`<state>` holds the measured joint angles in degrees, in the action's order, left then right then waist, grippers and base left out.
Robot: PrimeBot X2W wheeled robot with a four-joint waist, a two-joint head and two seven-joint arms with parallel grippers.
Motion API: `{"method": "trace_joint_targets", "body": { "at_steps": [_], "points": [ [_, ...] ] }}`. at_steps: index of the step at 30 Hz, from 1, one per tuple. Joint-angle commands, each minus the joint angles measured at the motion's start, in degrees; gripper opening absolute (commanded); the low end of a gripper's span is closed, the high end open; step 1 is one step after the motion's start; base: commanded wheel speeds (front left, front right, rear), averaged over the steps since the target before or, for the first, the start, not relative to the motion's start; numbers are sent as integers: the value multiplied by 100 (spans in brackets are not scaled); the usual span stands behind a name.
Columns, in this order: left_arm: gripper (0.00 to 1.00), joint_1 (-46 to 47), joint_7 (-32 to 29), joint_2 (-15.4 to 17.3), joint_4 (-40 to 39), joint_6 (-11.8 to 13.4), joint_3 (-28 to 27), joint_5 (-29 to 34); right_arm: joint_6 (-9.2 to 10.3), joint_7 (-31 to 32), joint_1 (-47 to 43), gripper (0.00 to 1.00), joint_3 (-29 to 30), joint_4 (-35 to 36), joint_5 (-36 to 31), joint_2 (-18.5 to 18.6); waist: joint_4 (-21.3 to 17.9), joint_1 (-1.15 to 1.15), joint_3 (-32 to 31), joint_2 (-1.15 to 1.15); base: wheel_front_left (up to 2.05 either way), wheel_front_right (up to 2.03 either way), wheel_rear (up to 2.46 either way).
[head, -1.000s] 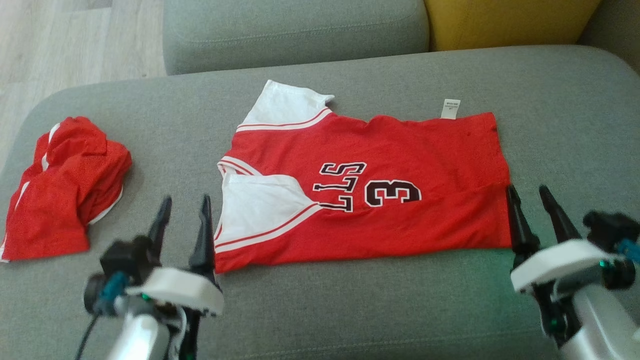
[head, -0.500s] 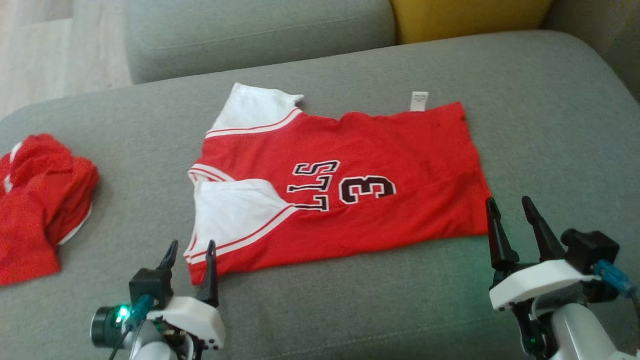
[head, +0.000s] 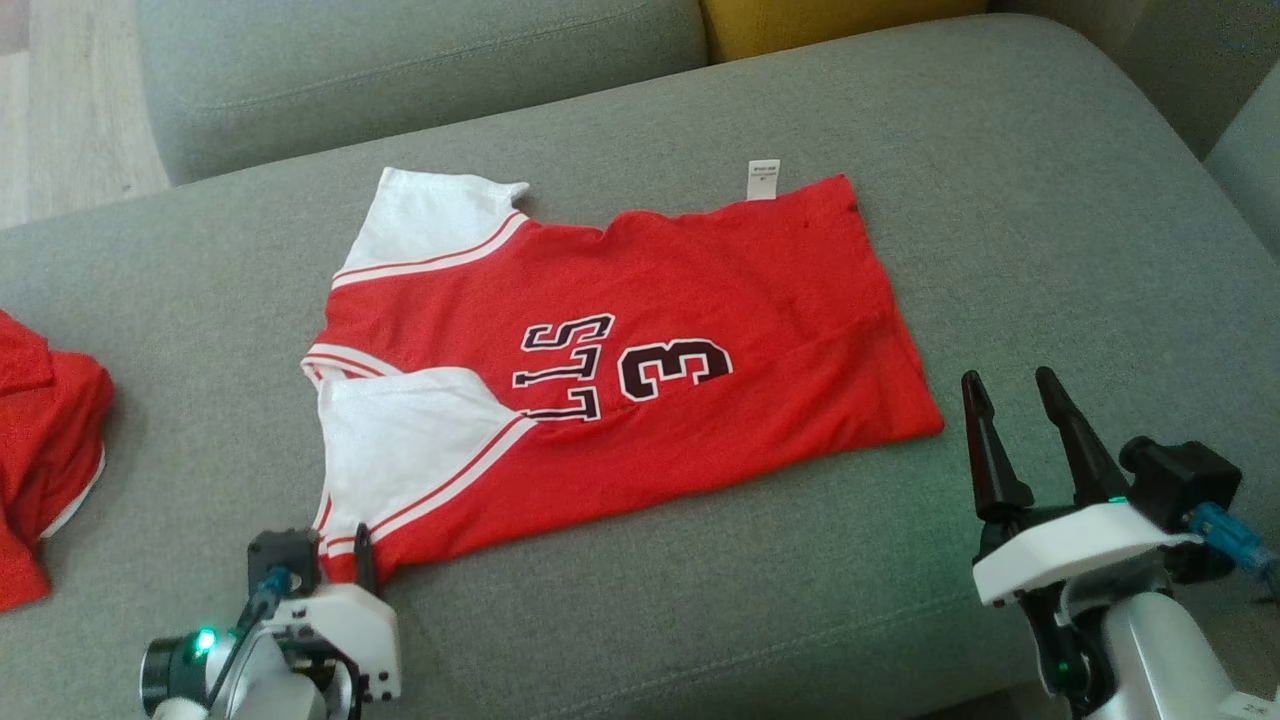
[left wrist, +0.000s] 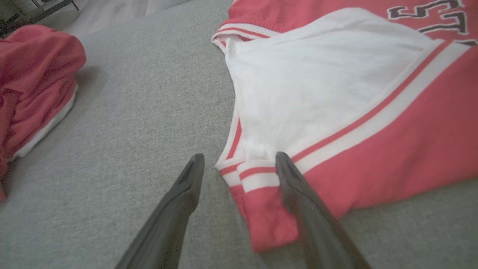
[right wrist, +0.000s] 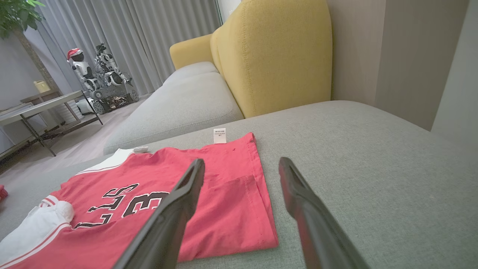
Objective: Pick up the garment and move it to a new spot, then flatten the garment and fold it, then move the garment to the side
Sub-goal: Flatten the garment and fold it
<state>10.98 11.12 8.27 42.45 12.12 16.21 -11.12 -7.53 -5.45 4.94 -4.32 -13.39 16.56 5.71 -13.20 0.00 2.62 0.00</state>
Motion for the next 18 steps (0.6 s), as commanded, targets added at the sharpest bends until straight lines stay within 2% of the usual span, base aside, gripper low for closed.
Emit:
{"method": "trace_joint_targets", "body": {
  "at_steps": [1, 3, 4, 5, 11, 18],
  "points": [
    [100, 315, -18, 139, -26, 5, -140, 16, 4, 7, 46, 100, -99, 243, -63, -29, 8, 0, 6, 0, 0, 0, 0],
    [97, 370, -38, 122, 93, -102, -84, -3, 4, 21, 34, 100, -76, 264, -77, -35, 30, 0, 12, 0, 0, 0, 0],
    [29, 397, -27, 109, 133, -178, -49, -14, 4, 30, 33, 100, -63, 269, -85, -41, 50, 0, 12, 0, 0, 0, 0],
    [0, 421, 2, 94, 155, -238, -17, -20, 4, 46, 33, 100, -51, 263, -91, -48, 76, 0, 9, 0, 0, 0, 0],
    [0, 506, 209, 27, 41, -375, 71, -32, 4, 279, 85, 100, 64, 34, -82, -93, 291, 0, -19, 0, 0, 0, 0],
    [0, 404, 366, 14, -783, -307, 131, 63, 4, 718, 400, 100, 585, -819, -73, -207, 721, 0, 38, 0, 0, 0, 0]
  ]
}}
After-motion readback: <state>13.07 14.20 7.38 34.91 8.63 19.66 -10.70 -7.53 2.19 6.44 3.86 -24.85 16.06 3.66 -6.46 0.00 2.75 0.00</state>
